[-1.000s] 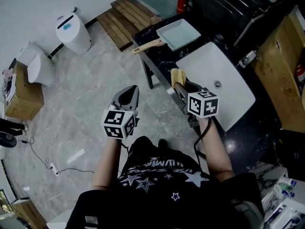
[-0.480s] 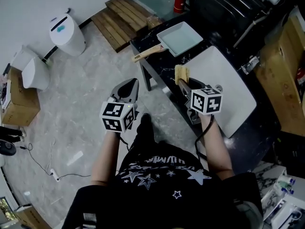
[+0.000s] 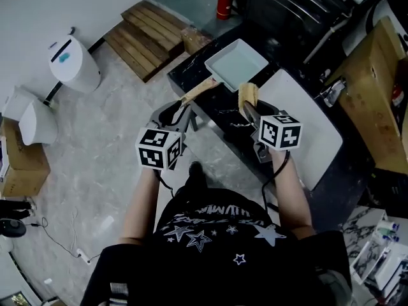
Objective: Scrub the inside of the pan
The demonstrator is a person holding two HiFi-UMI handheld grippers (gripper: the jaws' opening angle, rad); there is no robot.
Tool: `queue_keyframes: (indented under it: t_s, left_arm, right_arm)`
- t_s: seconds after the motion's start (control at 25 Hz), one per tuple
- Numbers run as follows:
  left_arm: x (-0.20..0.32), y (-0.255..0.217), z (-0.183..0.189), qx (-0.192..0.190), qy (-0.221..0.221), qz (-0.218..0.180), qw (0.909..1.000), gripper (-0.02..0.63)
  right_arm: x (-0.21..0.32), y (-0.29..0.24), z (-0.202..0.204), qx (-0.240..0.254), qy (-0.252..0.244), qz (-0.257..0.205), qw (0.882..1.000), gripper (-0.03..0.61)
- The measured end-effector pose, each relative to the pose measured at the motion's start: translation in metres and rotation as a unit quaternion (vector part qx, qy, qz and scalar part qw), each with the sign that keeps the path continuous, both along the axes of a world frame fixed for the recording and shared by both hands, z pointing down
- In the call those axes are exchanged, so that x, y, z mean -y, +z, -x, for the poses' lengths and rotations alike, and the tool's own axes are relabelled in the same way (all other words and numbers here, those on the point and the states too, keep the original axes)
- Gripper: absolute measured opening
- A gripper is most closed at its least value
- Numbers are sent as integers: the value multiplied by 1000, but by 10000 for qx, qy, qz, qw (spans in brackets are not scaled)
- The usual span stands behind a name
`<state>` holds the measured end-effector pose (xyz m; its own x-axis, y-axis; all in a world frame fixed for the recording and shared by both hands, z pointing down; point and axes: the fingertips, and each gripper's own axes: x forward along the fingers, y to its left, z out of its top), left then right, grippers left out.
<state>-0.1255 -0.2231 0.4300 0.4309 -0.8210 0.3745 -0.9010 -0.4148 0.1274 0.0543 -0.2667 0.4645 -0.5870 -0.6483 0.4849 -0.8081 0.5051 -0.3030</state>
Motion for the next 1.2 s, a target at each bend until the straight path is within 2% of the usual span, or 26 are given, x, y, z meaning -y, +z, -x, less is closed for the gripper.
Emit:
queue_keyframes:
  t_s: [0.04,0.2,0.36,0.52,0.68,0.84,1.08,1.2]
  left_arm:
    - [6,1,-1,23,113,17,9999,112]
    - [27,9,-6,240,608,150,9977,251]
    - [43,21,-6,346,943,365,9943,281]
    - [52,43,-10,553,1324,773,9866,284]
    - [62,52,-10,549,1479,910,9833,284]
    - [68,63,-16,627,1819,1220,9737,279]
    - [78,72,-24,561,2075,1458,9657,256]
    - [78,74,-27,514,2137,1599,9624,217]
  right_arm:
    - [4,-1,0,-17,56,-8,10000,88]
    - [18,-4,-2,-105,289,-13,9995,87]
    - [33,-8,1,-179,434,-40,9989,89]
    - [45,-9,3,-252,556,-37,9981,89]
    - [53,-8,6,-334,670,-23,9972,89]
    - [59,-6,5,-376,807,4,9960,89]
    - [70,-2,6,-460,968,37,9942,89]
    - [74,0,6,-547,1043,34,9930,89]
